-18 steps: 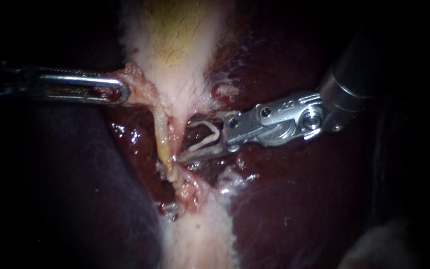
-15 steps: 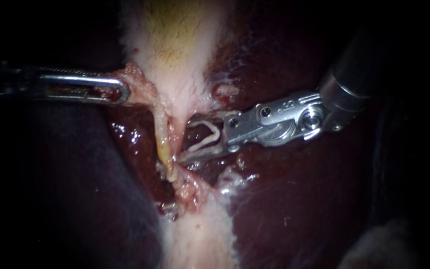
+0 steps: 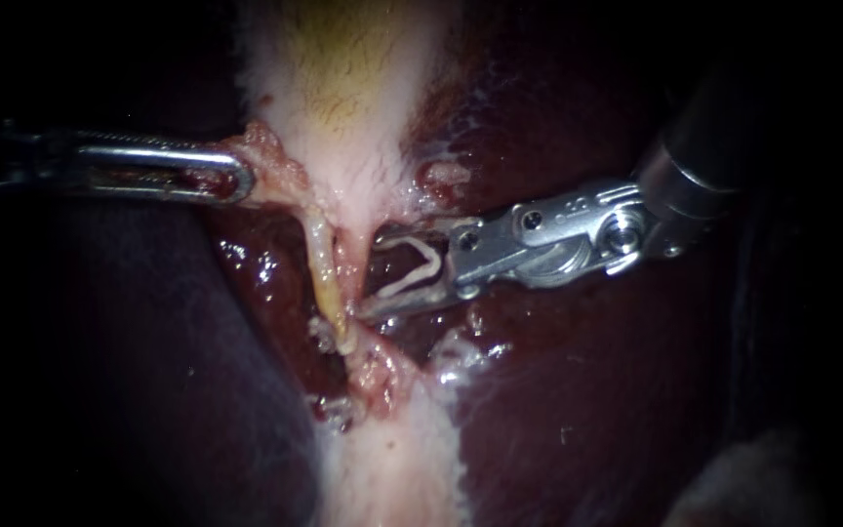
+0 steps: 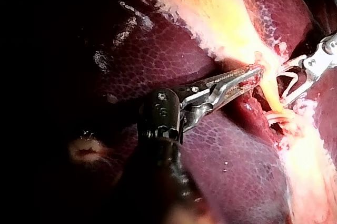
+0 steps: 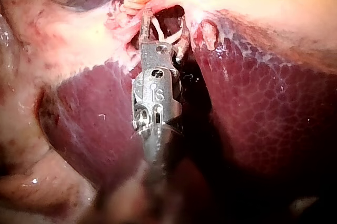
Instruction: Clipping third clip left tube
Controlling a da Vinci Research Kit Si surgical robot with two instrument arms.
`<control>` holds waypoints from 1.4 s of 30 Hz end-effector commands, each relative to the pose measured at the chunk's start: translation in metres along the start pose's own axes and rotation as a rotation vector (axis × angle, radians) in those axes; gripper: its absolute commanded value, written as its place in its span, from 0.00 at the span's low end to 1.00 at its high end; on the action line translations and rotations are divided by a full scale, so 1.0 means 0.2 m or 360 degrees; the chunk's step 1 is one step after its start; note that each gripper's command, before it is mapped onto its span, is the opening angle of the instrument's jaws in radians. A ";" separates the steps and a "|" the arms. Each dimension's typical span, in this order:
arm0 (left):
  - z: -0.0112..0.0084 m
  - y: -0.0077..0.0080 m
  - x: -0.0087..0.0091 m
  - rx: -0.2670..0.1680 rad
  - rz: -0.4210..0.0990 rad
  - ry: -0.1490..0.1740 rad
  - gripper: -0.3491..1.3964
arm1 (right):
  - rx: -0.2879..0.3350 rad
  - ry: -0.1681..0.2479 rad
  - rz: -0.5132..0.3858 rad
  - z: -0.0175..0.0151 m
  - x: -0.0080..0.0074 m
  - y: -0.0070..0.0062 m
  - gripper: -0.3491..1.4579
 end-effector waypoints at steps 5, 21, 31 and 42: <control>0.000 0.000 0.000 -0.0001 0.0000 0.0000 0.00 | 0.0012 0.0018 0.0008 -0.009 0.002 0.000 0.46; 0.000 0.000 0.000 -0.0001 0.0000 0.0000 0.00 | 0.0043 0.0096 0.0045 -0.024 0.013 -0.014 0.47; 0.000 0.000 0.000 -0.0001 0.0000 0.0000 0.00 | 0.0070 0.0122 0.0074 -0.023 0.021 -0.024 0.46; 0.000 0.000 0.000 -0.0001 0.0000 0.0000 0.00 | 0.0157 0.0138 0.0108 -0.016 0.024 -0.029 0.46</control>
